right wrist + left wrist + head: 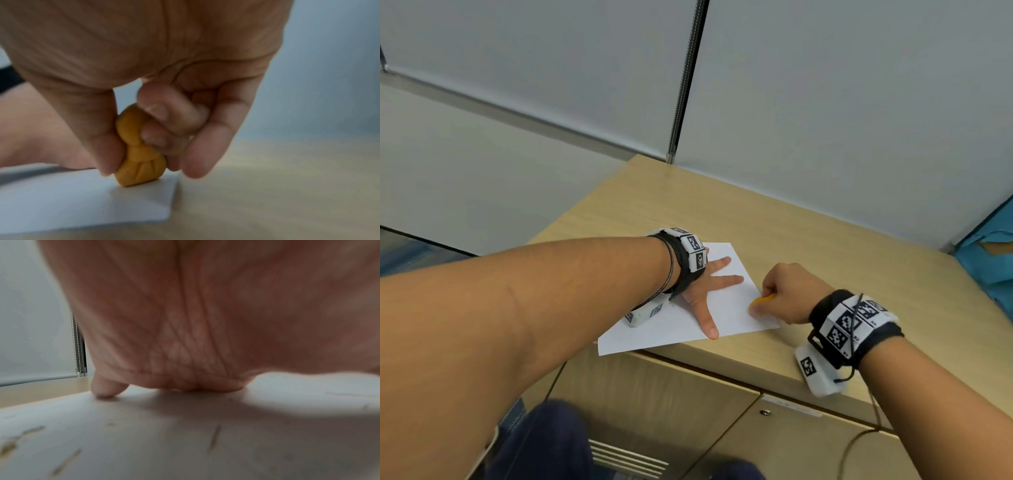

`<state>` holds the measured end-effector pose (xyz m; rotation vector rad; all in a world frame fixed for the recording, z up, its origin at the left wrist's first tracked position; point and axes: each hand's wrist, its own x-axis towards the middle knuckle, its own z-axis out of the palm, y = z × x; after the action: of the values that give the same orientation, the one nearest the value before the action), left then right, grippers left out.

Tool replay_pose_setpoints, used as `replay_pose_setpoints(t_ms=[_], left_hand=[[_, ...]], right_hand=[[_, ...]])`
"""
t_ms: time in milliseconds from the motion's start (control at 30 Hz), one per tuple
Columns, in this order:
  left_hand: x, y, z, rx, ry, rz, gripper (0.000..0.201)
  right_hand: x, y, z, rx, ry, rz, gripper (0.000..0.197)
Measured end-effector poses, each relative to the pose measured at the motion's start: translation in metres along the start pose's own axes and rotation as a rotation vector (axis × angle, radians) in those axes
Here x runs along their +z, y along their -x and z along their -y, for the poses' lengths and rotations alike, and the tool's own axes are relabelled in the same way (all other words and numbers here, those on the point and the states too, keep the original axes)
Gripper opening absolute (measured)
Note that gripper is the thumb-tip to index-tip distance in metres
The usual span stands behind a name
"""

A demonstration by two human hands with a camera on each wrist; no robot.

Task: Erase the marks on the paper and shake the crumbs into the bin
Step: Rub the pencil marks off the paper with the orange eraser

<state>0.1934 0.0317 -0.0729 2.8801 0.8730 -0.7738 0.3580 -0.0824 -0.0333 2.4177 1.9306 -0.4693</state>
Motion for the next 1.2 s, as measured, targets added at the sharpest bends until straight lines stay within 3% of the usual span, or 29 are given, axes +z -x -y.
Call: replay_pose_setpoints(t_ms=[67, 233, 433, 567, 700, 900, 1067, 1133, 1200], left_hand=[[-0.003, 0.0, -0.002, -0.005, -0.018, 0.011, 0.129], [-0.005, 0.004, 0.004, 0.051, -0.032, 0.037, 0.129], [-0.015, 0.013, 0.019, 0.203, -0.094, 0.088, 0.14], [-0.021, 0.011, 0.026, 0.214, -0.054, 0.1, 0.141], [-0.019, -0.002, 0.011, 0.16, 0.026, 0.103, 0.12], [-0.013, -0.011, 0.007, 0.136, -0.034, 0.095, 0.122], [-0.019, -0.003, 0.002, 0.101, -0.047, 0.095, 0.122], [-0.02, -0.004, 0.002, 0.081, -0.049, 0.097, 0.123], [-0.019, -0.008, 0.004, 0.064, -0.065, 0.104, 0.128]], right_hand=[[-0.008, -0.004, -0.007, 0.003, 0.001, 0.001, 0.028], [-0.023, -0.015, -0.022, -0.056, -0.273, -0.076, 0.017], [-0.001, -0.022, -0.025, -0.125, -0.334, 0.087, 0.02], [0.004, -0.024, -0.02, -0.216, -0.307, 0.121, 0.022], [0.005, -0.03, -0.016, -0.261, -0.242, 0.085, 0.023], [0.008, -0.03, -0.007, -0.285, -0.087, -0.038, 0.023], [0.005, -0.024, -0.004, -0.346, -0.172, 0.188, 0.021], [0.004, -0.031, -0.003, -0.312, -0.155, 0.125, 0.02], [0.006, -0.037, -0.002, -0.259, -0.087, -0.031, 0.021]])
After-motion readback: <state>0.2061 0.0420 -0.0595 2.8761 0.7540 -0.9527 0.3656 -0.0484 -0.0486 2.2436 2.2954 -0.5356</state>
